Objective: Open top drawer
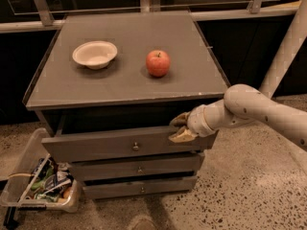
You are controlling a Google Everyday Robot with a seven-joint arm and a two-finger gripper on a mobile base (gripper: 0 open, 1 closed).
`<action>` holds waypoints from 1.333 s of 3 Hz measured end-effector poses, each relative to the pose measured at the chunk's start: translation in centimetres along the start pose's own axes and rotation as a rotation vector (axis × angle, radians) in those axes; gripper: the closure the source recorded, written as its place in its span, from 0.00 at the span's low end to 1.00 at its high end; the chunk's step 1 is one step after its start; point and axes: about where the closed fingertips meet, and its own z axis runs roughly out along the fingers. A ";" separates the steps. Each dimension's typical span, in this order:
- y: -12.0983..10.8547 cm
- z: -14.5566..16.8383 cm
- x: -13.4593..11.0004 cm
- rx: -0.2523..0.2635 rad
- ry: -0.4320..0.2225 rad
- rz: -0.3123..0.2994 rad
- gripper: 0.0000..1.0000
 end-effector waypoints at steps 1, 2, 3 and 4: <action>-0.2 0.1 0.0 -0.005 0.002 -0.003 0.64; -0.2 0.2 0.1 -0.017 0.003 0.001 0.40; 1.2 -0.2 1.0 -0.026 -0.001 0.011 0.42; 1.2 -0.3 0.8 -0.026 -0.001 0.011 0.66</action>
Offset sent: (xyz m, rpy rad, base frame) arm 0.0046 0.0021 -0.0228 -0.0068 0.0646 0.0322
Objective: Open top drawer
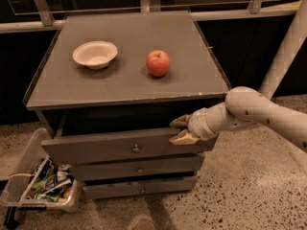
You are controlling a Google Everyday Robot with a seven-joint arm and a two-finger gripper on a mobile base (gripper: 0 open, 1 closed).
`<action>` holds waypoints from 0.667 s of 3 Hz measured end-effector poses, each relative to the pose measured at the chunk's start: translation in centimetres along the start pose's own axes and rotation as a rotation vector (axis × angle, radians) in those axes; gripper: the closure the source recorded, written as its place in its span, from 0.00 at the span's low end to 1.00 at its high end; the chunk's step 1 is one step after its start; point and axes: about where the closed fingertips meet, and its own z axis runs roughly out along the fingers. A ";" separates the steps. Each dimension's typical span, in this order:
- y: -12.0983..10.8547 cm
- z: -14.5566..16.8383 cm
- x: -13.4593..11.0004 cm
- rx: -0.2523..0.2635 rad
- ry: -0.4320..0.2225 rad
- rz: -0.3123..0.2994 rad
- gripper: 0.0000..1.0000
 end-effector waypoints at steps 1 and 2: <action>0.7 -0.3 0.1 0.002 -0.003 0.002 0.89; 1.8 -1.1 -1.0 0.020 -0.017 -0.025 1.00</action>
Offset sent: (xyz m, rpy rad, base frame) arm -0.1452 -0.0476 0.0170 0.0054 -0.0356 -0.0280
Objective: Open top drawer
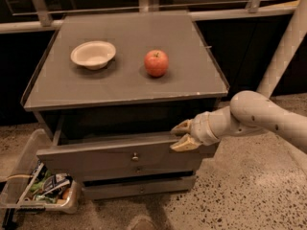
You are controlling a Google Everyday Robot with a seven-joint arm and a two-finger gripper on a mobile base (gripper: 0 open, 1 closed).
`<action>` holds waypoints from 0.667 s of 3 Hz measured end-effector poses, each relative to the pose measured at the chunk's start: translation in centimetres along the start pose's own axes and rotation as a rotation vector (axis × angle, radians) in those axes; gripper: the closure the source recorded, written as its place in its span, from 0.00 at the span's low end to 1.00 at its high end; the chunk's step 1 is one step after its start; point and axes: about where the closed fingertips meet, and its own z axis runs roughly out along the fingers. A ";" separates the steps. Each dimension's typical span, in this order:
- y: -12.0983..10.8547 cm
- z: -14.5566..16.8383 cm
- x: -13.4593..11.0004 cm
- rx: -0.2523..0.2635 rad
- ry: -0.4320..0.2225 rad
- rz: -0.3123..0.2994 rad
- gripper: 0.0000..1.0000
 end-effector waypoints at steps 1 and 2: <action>1.7 -0.8 0.4 0.005 0.003 0.005 1.00; 1.7 -0.8 0.4 0.005 0.003 0.005 0.82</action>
Offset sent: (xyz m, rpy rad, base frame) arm -0.0192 -0.0066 0.0003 -0.0014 0.0003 -0.0073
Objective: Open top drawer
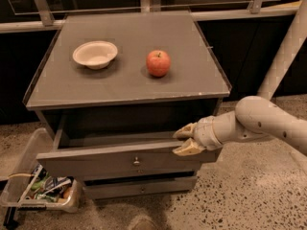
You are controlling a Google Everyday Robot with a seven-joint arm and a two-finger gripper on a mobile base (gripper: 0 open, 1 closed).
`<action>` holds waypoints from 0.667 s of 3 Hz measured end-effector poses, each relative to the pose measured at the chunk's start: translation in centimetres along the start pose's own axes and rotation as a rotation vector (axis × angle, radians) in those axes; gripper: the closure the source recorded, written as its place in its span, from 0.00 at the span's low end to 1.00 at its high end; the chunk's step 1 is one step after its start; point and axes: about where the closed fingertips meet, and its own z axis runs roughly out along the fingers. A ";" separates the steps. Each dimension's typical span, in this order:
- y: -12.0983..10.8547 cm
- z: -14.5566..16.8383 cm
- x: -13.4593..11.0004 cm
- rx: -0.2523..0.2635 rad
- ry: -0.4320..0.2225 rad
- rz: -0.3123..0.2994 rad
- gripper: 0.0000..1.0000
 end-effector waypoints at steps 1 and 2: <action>0.0 0.0 0.0 0.000 0.000 0.000 0.59; 0.0 0.0 0.0 0.000 0.000 0.000 0.36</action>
Offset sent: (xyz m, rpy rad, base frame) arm 0.0000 0.0000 0.0000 0.0000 0.0000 0.0001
